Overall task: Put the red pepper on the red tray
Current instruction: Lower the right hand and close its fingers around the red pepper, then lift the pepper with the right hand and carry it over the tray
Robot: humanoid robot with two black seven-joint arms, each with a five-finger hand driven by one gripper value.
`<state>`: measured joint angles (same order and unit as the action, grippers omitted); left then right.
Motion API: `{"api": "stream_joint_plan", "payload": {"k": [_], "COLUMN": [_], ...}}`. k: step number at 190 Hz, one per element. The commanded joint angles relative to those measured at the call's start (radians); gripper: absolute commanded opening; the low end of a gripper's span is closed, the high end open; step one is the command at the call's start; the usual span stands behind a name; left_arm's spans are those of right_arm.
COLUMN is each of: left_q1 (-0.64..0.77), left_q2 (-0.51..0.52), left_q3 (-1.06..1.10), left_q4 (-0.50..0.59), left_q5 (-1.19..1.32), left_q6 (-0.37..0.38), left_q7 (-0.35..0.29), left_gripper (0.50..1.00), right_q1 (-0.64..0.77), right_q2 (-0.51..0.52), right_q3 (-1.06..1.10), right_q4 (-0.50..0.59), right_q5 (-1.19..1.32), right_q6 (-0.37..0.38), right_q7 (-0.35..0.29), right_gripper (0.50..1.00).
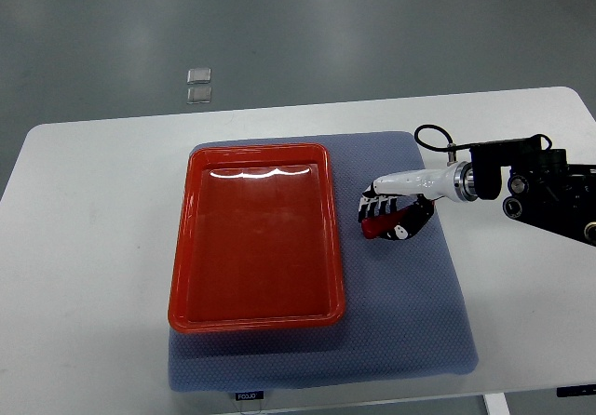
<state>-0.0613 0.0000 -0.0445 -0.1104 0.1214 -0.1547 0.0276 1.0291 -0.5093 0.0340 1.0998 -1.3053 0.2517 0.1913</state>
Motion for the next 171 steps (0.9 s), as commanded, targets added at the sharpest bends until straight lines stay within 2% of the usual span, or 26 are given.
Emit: {"api": "stream_joint_plan", "payload": {"k": [1, 53, 102, 135, 171], "left_q1": [0.0, 0.0, 0.0, 0.001, 0.001], "left_q2": [0.0, 0.0, 0.0, 0.0, 0.0], "left_q3": [0.0, 0.0, 0.0, 0.0, 0.0], "left_q4": [0.0, 0.0, 0.0, 0.0, 0.0], "left_q5": [0.0, 0.001, 0.0, 0.0, 0.001], "left_q6": [0.0, 0.001, 0.0, 0.0, 0.0], "left_q7": [0.0, 0.0, 0.0, 0.0, 0.0], "left_gripper": [1.0, 1.0, 1.0, 1.0, 1.0], "right_q1": [0.003, 0.051, 0.151, 0.18, 0.174], "right_q2": [0.0, -0.014, 0.005, 0.106, 0.21], "right_q3": [0.001, 0.004, 0.014, 0.018, 0.018], "right_q4": [0.0, 0.0, -0.005, -0.02, -0.034], "right_q5": [0.0, 0.003, 0.021, 0.023, 0.026], "right_q6": [0.001, -0.002, -0.025, -0.046, -0.081], "right_q7": [0.0, 0.005, 0.008, 0.014, 0.065], "right_gripper": [0.5, 0.5, 0.5, 0.5, 0.504]}}
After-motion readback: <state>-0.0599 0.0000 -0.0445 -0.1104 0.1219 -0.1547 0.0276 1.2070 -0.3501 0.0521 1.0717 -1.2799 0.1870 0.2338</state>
